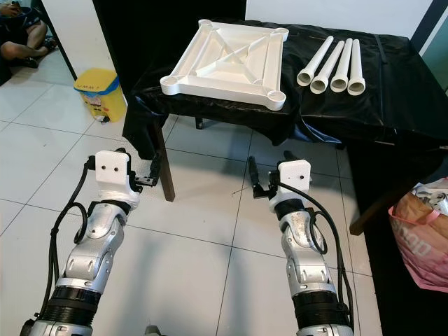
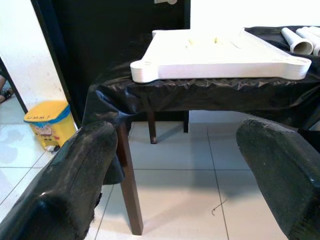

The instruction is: Building children table

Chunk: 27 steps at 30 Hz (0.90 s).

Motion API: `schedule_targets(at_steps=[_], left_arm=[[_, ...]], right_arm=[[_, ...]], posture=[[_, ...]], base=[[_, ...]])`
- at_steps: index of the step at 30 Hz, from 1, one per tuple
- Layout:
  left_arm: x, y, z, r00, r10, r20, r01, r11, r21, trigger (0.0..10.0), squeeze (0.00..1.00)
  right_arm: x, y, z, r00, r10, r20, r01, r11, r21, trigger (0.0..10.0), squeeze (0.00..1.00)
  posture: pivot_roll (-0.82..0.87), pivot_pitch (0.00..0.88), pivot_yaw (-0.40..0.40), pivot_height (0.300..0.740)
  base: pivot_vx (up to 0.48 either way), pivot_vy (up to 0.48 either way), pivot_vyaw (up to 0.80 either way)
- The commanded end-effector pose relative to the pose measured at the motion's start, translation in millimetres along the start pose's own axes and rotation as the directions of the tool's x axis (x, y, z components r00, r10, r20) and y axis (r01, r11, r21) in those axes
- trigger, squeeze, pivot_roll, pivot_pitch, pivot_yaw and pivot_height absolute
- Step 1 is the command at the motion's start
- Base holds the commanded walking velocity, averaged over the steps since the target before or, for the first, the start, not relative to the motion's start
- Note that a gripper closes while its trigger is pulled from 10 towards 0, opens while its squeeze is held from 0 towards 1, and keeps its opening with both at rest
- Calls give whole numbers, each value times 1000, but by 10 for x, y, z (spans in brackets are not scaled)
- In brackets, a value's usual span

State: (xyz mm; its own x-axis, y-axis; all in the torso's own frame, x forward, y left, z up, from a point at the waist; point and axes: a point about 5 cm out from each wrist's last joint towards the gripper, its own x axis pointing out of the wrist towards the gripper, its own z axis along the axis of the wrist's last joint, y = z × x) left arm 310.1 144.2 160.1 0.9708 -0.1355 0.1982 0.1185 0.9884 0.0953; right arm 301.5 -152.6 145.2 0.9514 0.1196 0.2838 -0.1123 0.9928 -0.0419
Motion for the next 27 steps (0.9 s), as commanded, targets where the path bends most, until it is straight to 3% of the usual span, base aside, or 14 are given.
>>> schedule_targets(at_steps=[1, 27], left_arm=[[15, -67, 7, 997, -78, -5, 78, 997, -7, 10000, 0], [78, -90, 44, 994, -113, 5, 113, 993, -22, 10000, 0]], right_arm=[[9, -10, 10, 1000, -3, -3, 3, 1000, 0, 10000, 0], [-20, -13, 19, 1000, -18, 0, 18, 1000, -1, 10000, 0]], posture=[[27, 56, -19, 740], [7, 50, 1, 740]], base=[[0, 0, 0], [0, 0, 0]])
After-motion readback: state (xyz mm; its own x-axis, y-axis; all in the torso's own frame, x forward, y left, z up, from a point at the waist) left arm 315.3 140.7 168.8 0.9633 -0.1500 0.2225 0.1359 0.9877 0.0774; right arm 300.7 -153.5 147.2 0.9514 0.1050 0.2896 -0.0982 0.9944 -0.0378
